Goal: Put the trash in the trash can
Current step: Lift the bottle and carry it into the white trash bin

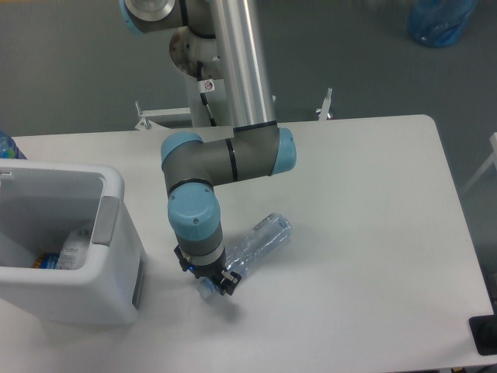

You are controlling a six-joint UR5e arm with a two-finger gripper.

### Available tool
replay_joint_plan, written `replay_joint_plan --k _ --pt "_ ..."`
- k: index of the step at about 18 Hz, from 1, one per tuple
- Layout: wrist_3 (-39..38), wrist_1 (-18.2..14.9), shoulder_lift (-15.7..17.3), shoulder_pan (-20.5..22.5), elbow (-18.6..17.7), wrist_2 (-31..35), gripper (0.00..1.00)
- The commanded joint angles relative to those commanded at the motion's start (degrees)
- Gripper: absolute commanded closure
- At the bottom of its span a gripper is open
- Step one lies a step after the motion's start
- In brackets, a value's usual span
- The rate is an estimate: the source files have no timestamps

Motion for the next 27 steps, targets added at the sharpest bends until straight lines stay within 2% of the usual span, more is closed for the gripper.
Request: replay_joint_plan --k 3,5,7,10,12,15,18,23,27 --pt "-0.44 0.00 1.93 0.53 2.72 -0.53 0.66" --pt "-3.41 0.00 2.20 0.79 7.01 -2.45 0.66" --pt "-6.40 -0.09 1.42 1.14 12.64 -6.40 0.66" --pt "-7.03 0.00 0.27 2.64 18.00 -12.72 0.65" --pt "-7.82 0.00 0.18 3.69 21.00 -16.59 0.65" --pt "-14.30 0.00 0.27 4.30 24.52 -23.71 0.65" --pt "-21.50 0.00 2.19 4.74 25.49 -33.45 0.64" --pt "-33.90 0.00 5.45 5.18 27.34 -45.32 0.63" --pt "-37.97 0.00 8.35 6.33 27.25 -53.16 0.58"
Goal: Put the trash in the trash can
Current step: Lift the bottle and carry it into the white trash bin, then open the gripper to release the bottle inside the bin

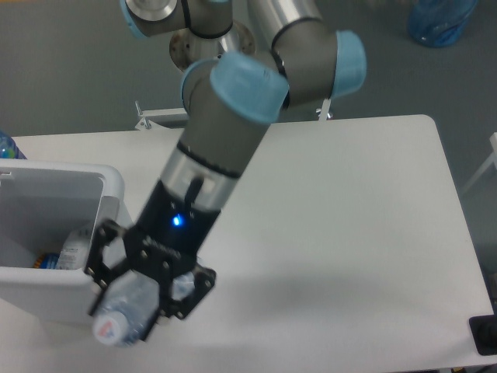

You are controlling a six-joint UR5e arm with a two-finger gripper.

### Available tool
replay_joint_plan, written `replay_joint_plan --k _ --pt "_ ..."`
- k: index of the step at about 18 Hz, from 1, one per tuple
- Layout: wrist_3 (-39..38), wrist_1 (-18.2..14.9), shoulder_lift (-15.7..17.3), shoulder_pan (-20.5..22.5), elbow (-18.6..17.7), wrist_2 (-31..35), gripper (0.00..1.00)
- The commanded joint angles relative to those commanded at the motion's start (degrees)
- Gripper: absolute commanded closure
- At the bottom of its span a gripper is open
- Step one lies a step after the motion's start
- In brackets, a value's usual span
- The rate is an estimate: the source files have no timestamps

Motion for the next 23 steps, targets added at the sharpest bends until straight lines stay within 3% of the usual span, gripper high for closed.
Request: replay_joint_plan --k 3,9,13,14,16,17,18,20,23 --pt "-0.27 0.00 1.67 -0.44 0.00 -1.50 0.58" --pt "-0.27 0.09 1.85 -3.94 -0.35 -4.14 0.58" --pt "-0.09 3.15 1.76 -7.64 -3.42 -4.05 0.54" --pt "0.17 3.69 1.76 -8.25 -3.95 -4.05 0.49" --pt "0.87 4.13 1.76 -8.96 -4.74 -3.88 0.28" --pt "2.01 4.22 1.76 -9.31 -5.36 -3.88 0.13" --pt "3.41 4.22 1.94 -9.58 -6.06 -3.79 0.07" --pt "5.17 4.22 3.60 -9.75 -8.16 -3.70 0.01" --pt "6.67 4.13 5.36 -9.05 -11.50 -3.70 0.00"
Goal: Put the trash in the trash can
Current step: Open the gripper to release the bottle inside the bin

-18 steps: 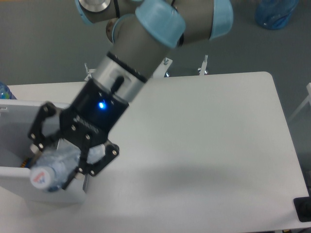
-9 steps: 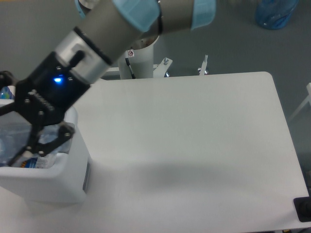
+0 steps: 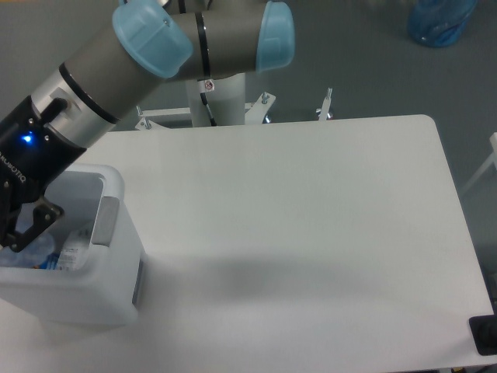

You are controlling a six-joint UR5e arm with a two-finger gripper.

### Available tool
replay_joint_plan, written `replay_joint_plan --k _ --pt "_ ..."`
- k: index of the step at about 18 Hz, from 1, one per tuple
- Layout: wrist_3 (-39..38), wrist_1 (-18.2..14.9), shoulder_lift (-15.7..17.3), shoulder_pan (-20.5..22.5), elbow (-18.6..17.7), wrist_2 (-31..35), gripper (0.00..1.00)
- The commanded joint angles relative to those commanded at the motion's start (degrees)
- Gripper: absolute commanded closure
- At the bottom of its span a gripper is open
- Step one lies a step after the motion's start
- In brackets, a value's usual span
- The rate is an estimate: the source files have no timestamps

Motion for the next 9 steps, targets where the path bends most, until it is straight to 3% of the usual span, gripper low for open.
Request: replay_joint_plan --k 5,9 --pt "1.32 0.00 3.52 5.18 -3.35 0.79 0.00" --pt "7.19 -0.35 6.68 10.71 -6.07 8.15 0.00"
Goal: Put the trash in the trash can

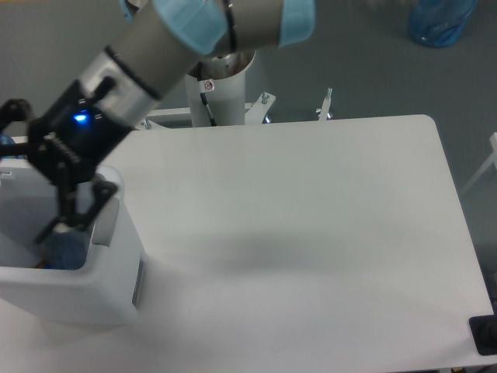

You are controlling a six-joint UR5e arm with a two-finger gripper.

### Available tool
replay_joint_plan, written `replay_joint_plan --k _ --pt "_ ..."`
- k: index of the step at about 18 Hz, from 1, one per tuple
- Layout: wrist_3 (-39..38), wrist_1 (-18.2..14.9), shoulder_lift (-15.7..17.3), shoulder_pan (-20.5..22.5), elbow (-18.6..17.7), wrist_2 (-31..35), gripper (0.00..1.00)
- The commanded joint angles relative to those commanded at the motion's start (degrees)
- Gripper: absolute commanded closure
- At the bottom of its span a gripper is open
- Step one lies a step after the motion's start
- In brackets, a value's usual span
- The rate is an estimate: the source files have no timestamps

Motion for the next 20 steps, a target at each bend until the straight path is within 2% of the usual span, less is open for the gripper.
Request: replay_joint_plan --k 3,6,10,12,13,17,18,20 --pt "7.47 -0.52 1.41 4.49 -2.63 5.20 0.00" --pt "16.69 -2.89 1.59 7.22 -4.57 9.50 0.00" --pt "30.57 -8.43 3.69 9.24 -7.91 24.85 0.00" --pt "37.34 -9.75 4.49 11.26 -10.02 32.07 0.00" --pt "39.38 -10.97 4.49 11.61 -10.38 33.84 0.00" --pt "43.08 -20.72 4.49 11.62 -12.13 42.53 0.00" --pt "44.92 -21.00 4.49 11.53 -13.44 45.17 0.00" --pt "47.65 -20.48 4.40 11.44 -15.30 46.52 0.00"
